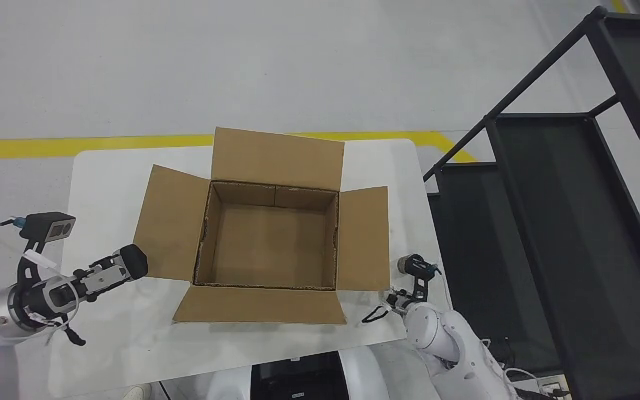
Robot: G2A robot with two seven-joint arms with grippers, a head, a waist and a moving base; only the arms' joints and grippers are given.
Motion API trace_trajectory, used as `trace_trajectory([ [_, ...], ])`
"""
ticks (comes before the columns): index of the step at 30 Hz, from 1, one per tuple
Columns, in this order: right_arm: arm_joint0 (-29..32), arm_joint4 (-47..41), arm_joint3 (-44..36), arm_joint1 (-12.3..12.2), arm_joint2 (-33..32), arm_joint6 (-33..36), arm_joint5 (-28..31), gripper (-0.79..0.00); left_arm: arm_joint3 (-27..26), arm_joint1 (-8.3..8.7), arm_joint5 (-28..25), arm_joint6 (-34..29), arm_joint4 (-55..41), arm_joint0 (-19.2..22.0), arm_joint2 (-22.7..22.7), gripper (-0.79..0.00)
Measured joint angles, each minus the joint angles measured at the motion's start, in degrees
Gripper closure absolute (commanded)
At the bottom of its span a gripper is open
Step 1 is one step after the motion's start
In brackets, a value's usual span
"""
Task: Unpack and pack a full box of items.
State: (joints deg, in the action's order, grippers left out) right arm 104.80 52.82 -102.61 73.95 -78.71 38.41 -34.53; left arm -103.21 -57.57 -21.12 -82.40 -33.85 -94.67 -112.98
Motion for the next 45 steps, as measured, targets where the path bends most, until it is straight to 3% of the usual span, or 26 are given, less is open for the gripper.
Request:
trace_trajectory([
  [7,-1.8,1.7,2.0,0.1,1.9,1.6,-1.6,0.000,0.0,0.00,0.0,0.0,0.0,0.0,0.0,-0.785],
  [8,-2.0,1.9,2.2,0.1,2.0,2.0,-1.5,-0.228,0.0,0.00,0.0,0.0,0.0,0.0,0.0,-0.785],
  [9,-2.1,2.0,2.2,0.1,2.1,2.2,-1.4,-0.785,0.0,0.00,0.0,0.0,0.0,0.0,0.0,-0.785],
  [16,-1.9,2.0,1.0,0.0,1.0,2.1,-2.1,-0.785,0.0,0.00,0.0,0.0,0.0,0.0,0.0,-0.785],
  [22,2.3,-0.4,-4.9,-1.0,-3.6,5.6,4.5,-0.785,0.0,0.00,0.0,0.0,0.0,0.0,0.0,-0.785],
  [25,4.9,-5.1,-8.3,-1.6,-7.8,9.7,11.0,-0.785,0.0,0.00,0.0,0.0,0.0,0.0,0.0,-0.785],
  [30,8.6,-21.5,-10.9,-2.6,-17.5,16.1,28.2,-0.785,0.0,0.00,0.0,0.0,0.0,0.0,0.0,-0.785],
  [35,10.3,-36.9,-11.0,-3.4,-23.1,22.4,43.0,-0.785,0.0,0.00,0.0,0.0,0.0,0.0,0.0,-0.785],
  [41,9.5,-55.3,-9.3,-4.3,-27.6,31.1,54.6,-0.785,0.0,0.00,0.0,0.0,0.0,0.0,0.0,-0.785],
  [45,8.5,-65.3,-8.1,-5.0,-29.5,36.9,59.0,-0.785,0.0,0.00,0.0,0.0,0.0,0.0,0.0,-0.785],
])
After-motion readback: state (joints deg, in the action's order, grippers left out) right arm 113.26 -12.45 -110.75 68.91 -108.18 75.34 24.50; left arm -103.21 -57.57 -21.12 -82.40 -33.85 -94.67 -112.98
